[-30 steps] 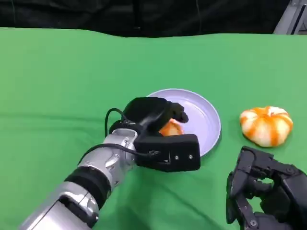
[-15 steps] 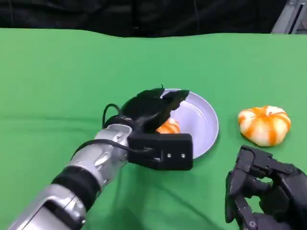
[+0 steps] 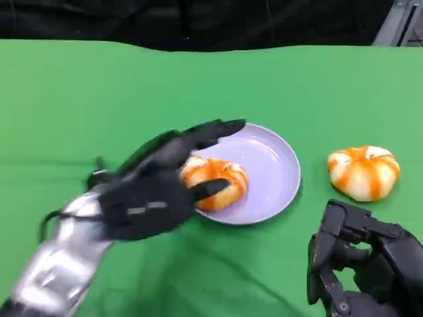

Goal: Grasp the bread from the table and place it into the plate.

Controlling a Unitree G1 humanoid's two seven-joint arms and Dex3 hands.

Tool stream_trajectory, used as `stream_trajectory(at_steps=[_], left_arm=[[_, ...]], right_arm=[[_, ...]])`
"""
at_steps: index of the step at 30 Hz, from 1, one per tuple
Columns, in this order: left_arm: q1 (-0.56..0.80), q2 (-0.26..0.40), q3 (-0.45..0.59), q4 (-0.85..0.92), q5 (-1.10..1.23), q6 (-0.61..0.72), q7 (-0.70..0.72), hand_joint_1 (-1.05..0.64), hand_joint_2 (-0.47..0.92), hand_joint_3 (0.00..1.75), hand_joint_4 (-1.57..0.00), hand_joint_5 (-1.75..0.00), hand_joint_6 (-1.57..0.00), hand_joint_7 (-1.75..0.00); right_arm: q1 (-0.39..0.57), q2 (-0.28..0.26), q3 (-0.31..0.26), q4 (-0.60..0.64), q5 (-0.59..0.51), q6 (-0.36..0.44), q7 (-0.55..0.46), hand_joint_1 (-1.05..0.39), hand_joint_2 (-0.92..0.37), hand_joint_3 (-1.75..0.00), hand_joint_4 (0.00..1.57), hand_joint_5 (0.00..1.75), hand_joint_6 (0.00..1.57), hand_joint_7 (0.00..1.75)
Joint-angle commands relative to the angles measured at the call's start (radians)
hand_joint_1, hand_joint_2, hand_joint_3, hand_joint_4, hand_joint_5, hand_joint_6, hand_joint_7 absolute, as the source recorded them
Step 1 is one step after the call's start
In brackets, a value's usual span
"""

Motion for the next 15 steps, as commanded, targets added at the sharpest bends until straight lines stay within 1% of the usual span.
stream_trajectory(at_steps=[1, 2, 3, 4, 5, 6, 7, 8, 10, 12, 14, 15], left_arm=[[0.166, 0.013, 0.148, -0.239, -0.312, 0.202, -0.103, 0.15, 0.61, 1.12, -1.24, -0.21, -1.23, -0.43], [0.183, 0.011, 0.164, -0.268, -0.354, 0.24, -0.109, 0.15, 0.55, 1.25, -1.34, -0.28, -1.19, -0.74], [0.23, 0.007, 0.197, -0.316, -0.438, 0.295, -0.116, 0.15, 0.52, 1.29, -1.36, -0.32, -1.16, -0.88], [0.271, 0.006, 0.227, -0.354, -0.508, 0.336, -0.123, 0.11, 0.47, 1.43, -1.22, -0.98, -1.06, -1.24], [0.299, 0.007, 0.248, -0.382, -0.557, 0.368, -0.127, 0.1, 0.47, 1.48, -1.12, -1.33, -1.01, -1.4], [0.341, 0.015, 0.284, -0.416, -0.628, 0.411, -0.135, 0.09, 0.47, 1.5, -1.07, -1.5, -0.98, -1.49], [0.372, 0.024, 0.313, -0.441, -0.685, 0.45, -0.138, 0.06, 0.49, 1.5, -1.07, -1.62, -0.97, -1.59], [0.413, 0.03, 0.353, -0.467, -0.754, 0.491, -0.139, 0.03, 0.51, 1.5, -1.07, -1.7, -0.95, -1.66], [0.476, 0.039, 0.409, -0.502, -0.848, 0.541, -0.14, 0.01, 0.54, 1.51, -1.06, -1.74, -0.92, -1.7], [0.541, 0.035, 0.441, -0.522, -0.882, 0.538, -0.145, -0.01, 0.55, 1.51, -1.07, -1.74, -0.9, -1.73], [0.564, 0.035, 0.448, -0.531, -0.893, 0.535, -0.144, -0.02, 0.55, 1.51, -1.07, -1.75, -0.89, -1.74], [0.598, 0.031, 0.453, -0.513, -0.89, 0.514, -0.164, -0.02, 0.55, 1.51, -1.07, -1.75, -0.89, -1.74]], right_arm=[[-0.017, -0.001, -0.005, 0.019, -0.002, 0.001, -0.003, -0.06, -0.51, -1.32, 0.85, 1.75, 0.7, 1.65], [-0.02, -0.001, -0.004, 0.023, -0.006, -0.002, -0.004, -0.05, -0.51, -1.31, 0.85, 1.75, 0.71, 1.65], [-0.026, 0.002, -0.002, 0.035, -0.013, -0.009, -0.006, -0.05, -0.51, -1.31, 0.86, 1.75, 0.71, 1.65], [-0.033, 0.004, 0.0, 0.045, -0.019, -0.015, -0.008, -0.05, -0.5, -1.32, 0.86, 1.75, 0.71, 1.64], [-0.037, 0.006, 0.001, 0.052, -0.023, -0.019, -0.01, -0.05, -0.5, -1.32, 0.86, 1.75, 0.72, 1.64], [-0.043, 0.006, 0.0, 0.061, -0.023, -0.018, -0.01, -0.05, -0.5, -1.32, 0.86, 1.75, 0.72, 1.64], [-0.048, 0.006, -0.003, 0.067, -0.022, -0.015, -0.009, -0.05, -0.49, -1.32, 0.86, 1.75, 0.72, 1.64], [-0.054, 0.006, -0.007, 0.075, -0.017, -0.014, -0.006, -0.05, -0.49, -1.31, 0.85, 1.75, 0.71, 1.63], [-0.063, 0.007, -0.015, 0.091, -0.009, -0.02, -0.001, -0.05, -0.49, -1.3, 0.85, 1.75, 0.71, 1.62], [-0.071, 0.003, -0.03, 0.112, 0.0, -0.036, 0.01, -0.06, -0.49, -1.3, 0.85, 1.75, 0.72, 1.62], [-0.075, 0.001, -0.038, 0.123, 0.005, -0.045, 0.017, -0.06, -0.49, -1.3, 0.85, 1.75, 0.72, 1.62], [-0.078, -0.004, -0.047, 0.13, 0.011, -0.044, 0.024, -0.06, -0.49, -1.3, 0.85, 1.75, 0.72, 1.62]])
